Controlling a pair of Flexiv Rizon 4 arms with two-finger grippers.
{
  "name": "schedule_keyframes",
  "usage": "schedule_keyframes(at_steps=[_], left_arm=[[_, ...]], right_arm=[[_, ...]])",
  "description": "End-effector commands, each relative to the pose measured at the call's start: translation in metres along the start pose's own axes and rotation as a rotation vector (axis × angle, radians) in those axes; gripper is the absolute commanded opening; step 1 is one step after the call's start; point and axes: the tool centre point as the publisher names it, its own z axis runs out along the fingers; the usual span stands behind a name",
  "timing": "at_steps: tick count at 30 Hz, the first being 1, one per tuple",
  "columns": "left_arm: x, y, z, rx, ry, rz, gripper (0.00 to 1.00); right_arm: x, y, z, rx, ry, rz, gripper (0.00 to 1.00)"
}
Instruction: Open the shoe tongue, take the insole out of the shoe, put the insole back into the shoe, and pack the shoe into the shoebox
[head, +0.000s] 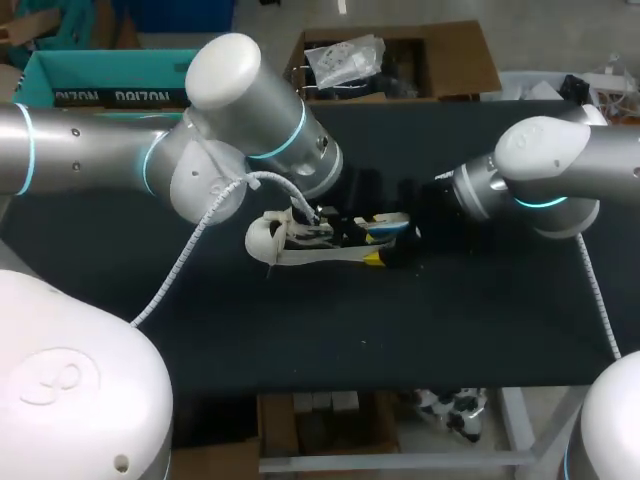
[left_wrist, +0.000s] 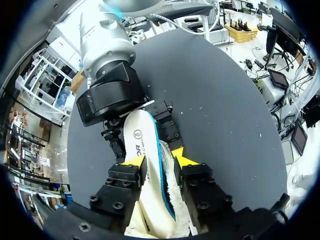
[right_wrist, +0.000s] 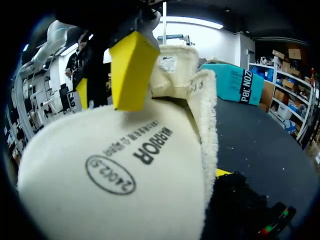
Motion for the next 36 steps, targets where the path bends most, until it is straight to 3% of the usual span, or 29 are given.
schedule_keyframes(at_steps=[1,9,19,30,33,34,36], left_arm=[[0.000,0.002,0.012,0.001,-0.032,-0.009,0.36],[-0.008,0.002,0.017,-0.044,-0.101,-0.060,0.40],[-0.018,0.001,0.015,-0.047,-0.128,-0.077,0.15],[-0.028,0.010,0.011,-0.054,-0.143,-0.104,0.16],[-0.030,0.011,0.011,-0.050,-0.142,-0.114,0.10],[-0.031,0.012,0.011,-0.049,-0.142,-0.116,0.00],[-0.033,0.013,0.010,-0.042,-0.141,-0.122,0.00]], right_arm=[[0.003,-0.003,0.002,-0.004,0.000,-0.002,0.00],[0.003,-0.003,0.002,-0.004,0.000,-0.002,0.00],[0.003,-0.003,0.002,-0.004,0.000,-0.002,0.00],[0.003,-0.003,0.002,-0.004,0.000,-0.002,0.00],[0.003,-0.003,0.002,-0.004,0.000,-0.002,0.00],[0.003,-0.003,0.002,-0.004,0.000,-0.002,0.00],[0.003,-0.003,0.002,-0.004,0.000,-0.002,0.00]])
